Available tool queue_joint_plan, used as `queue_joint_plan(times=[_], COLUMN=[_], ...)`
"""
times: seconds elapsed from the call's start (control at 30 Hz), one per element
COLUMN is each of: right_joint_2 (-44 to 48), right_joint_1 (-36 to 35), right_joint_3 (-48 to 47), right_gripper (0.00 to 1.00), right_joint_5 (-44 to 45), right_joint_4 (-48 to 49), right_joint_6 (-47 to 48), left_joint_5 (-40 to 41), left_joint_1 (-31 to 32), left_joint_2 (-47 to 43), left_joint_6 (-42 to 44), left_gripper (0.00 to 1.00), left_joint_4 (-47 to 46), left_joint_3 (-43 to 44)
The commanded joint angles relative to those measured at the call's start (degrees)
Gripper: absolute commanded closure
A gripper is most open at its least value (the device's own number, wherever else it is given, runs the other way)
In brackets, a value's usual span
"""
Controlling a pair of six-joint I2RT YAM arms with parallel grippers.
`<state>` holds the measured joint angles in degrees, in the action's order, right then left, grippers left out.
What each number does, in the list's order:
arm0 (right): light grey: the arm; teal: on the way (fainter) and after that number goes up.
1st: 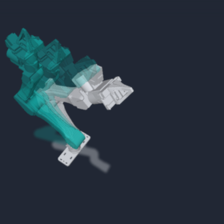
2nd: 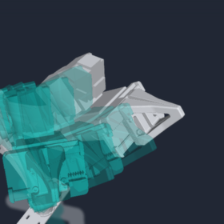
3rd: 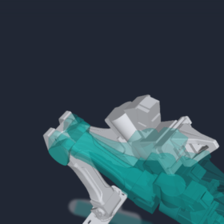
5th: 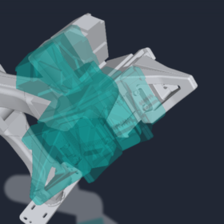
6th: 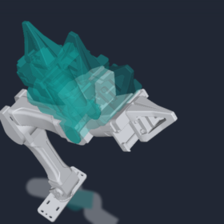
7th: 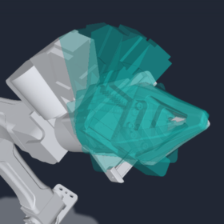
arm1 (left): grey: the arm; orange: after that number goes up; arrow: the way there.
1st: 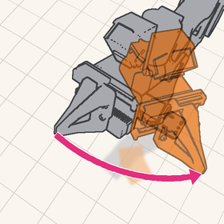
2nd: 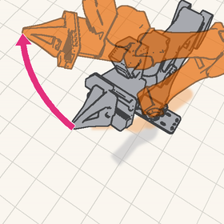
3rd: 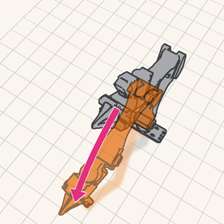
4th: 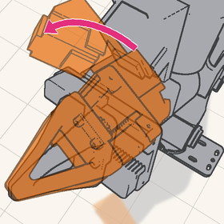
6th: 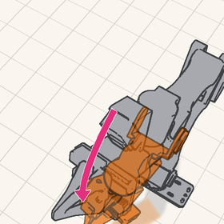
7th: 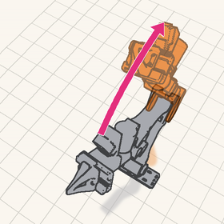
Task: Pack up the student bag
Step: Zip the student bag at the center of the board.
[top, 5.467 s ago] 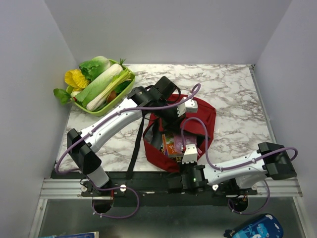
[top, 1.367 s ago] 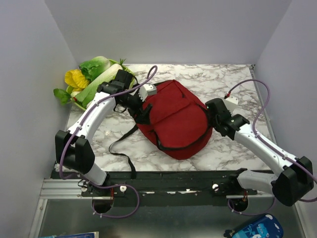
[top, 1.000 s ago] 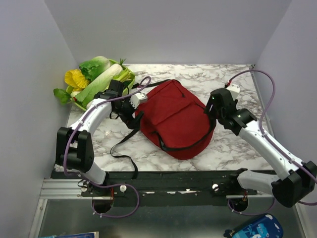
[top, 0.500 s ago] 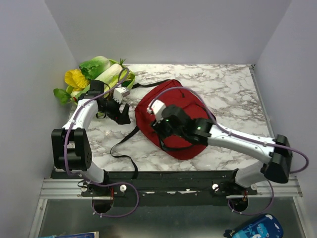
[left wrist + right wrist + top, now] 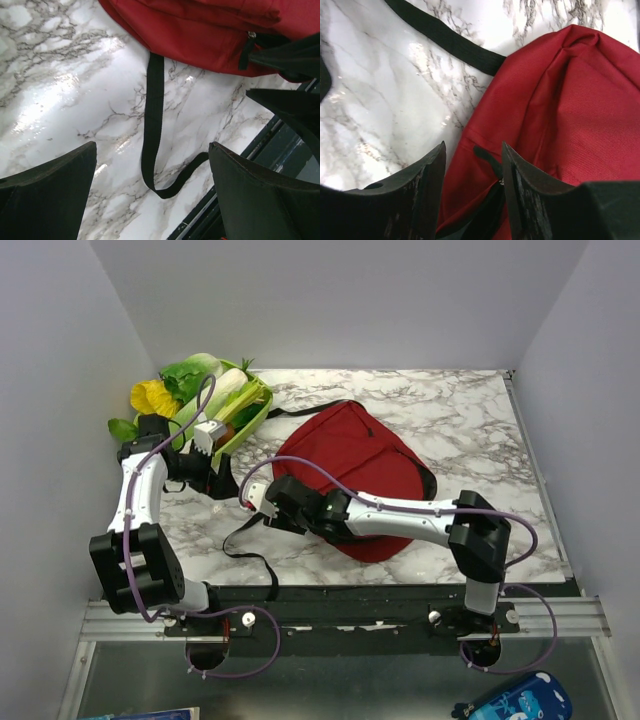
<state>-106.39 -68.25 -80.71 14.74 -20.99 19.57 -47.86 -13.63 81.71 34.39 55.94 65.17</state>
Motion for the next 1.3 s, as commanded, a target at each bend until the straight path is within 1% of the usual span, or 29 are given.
queue_joint_plan(times=[0.0, 0.07, 0.27, 0.37, 0.53, 0.63, 0.77, 0.83, 0.93, 0.97, 1.03, 1.1, 1.2, 1.27], right_joint_2=[-3.64, -5.31, -8.48, -9.1, -8.66, -8.22, -7.78, -7.43, -7.08, -6.99, -6.38, -5.68, -2.96, 0.12], right_joint_1=[-0.74, -0.92, -0.83, -0.92, -0.92, -0.83, -0.83, -0.83, -0.83, -0.83, -0.75, -0.75, -0.66, -0.4], right_joint_3=[-2.44, -2.53, -3.84, -3.93, -2.79, -1.56, -0.77, -0.42, 0.11, 0.29, 0.37, 0.55, 0.9, 1.86], right_gripper=[0.45, 0.44, 0.44, 0.47, 0.51, 0.57, 0.72, 0.74, 0.82, 0.92, 0.99, 0.99, 0.99, 0.99], right_joint_5=[6.17, 9.07, 13.02, 15.22, 16.28, 17.42, 17.17, 16.81, 16.37, 16.28, 16.28, 15.84, 14.35, 12.08], right_joint_4=[0.25, 0.25, 0.34, 1.73, 3.59, 5.17, 6.14, 6.14, 5.44, 5.26, 5.09, 5.09, 4.82, 5.0], right_joint_6=[5.99, 6.88, 8.81, 9.6, 11.27, 12.24, 12.51, 12.07, 11.72, 11.54, 10.67, 9.44, 6.37, 4.08], left_joint_5=[-2.68, -2.77, -3.21, -2.95, -3.12, -3.47, -3.82, -3.91, -4.35, -4.44, -4.44, -5.22, -5.23, -5.41], left_joint_1=[-1.05, -1.22, -2.02, -2.37, -2.54, -2.46, -2.46, -2.46, -2.46, -2.46, -2.46, -2.37, 0.35, 3.51], left_joint_2=[-2.7, -3.14, -2.96, -3.4, -4.02, -3.75, -3.4, -3.4, -3.84, -4.1, -4.45, -5.24, -6.3, -6.83], left_joint_6=[4.37, 4.89, 5.95, 6.21, 6.48, 6.48, 6.65, 6.65, 7.44, 7.79, 7.36, 7.97, 7.97, 7.53], left_gripper=[0.01, 0.01, 0.01, 0.01, 0.01, 0.01, 0.01, 0.01, 0.01, 0.01, 0.01, 0.01, 0.01, 0.01], left_joint_4=[3.21, 3.29, 4.08, 3.91, 3.65, 3.56, 3.38, 3.21, 3.82, 4.08, 3.3, 2.86, 2.07, 0.31], left_joint_3=[-3.11, -3.47, -3.64, -3.99, -4.61, -4.78, -5.31, -5.49, -5.4, -5.4, -5.58, -5.84, -5.49, -5.49])
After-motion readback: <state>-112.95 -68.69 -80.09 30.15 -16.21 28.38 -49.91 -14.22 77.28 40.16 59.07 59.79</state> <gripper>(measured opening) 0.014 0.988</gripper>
